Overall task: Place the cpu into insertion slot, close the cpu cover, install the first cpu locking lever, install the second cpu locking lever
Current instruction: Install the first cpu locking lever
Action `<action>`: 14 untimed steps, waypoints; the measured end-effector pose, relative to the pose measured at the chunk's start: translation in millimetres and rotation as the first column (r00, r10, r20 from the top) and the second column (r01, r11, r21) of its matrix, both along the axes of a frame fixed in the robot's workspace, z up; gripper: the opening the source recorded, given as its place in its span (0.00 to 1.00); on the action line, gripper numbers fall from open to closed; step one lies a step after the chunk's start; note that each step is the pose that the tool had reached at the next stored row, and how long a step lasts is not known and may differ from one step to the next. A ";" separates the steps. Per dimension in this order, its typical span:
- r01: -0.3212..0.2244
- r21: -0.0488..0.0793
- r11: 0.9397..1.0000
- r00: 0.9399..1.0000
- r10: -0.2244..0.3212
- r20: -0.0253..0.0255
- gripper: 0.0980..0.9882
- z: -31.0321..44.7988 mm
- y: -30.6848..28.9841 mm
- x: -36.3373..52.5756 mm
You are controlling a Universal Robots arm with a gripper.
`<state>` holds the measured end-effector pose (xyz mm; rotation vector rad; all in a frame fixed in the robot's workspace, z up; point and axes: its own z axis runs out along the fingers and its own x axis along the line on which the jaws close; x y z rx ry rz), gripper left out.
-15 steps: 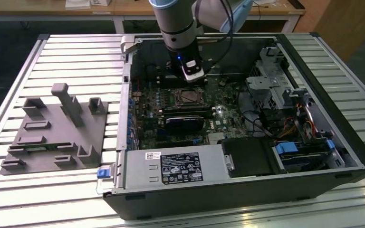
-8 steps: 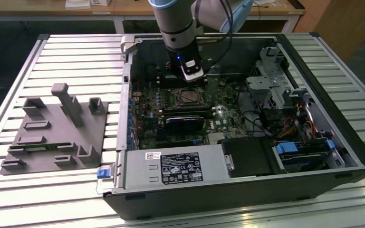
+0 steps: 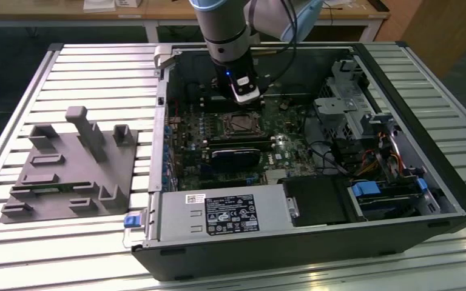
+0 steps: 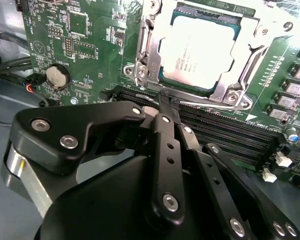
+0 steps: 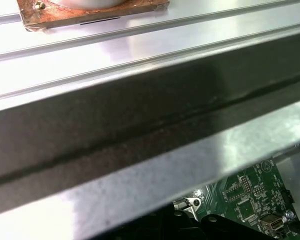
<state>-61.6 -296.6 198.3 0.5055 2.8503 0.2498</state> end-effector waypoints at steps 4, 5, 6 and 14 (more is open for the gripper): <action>0.000 0.000 1.000 1.000 0.000 0.000 0.01 -0.4 -0.1 0.0; 0.000 0.000 1.000 1.000 0.000 0.001 0.01 -0.6 -0.4 0.0; 0.000 0.000 1.000 1.000 0.000 0.001 0.01 -0.7 -1.2 0.0; 0.000 0.000 1.000 1.000 0.000 0.002 0.01 -2.4 -5.7 0.0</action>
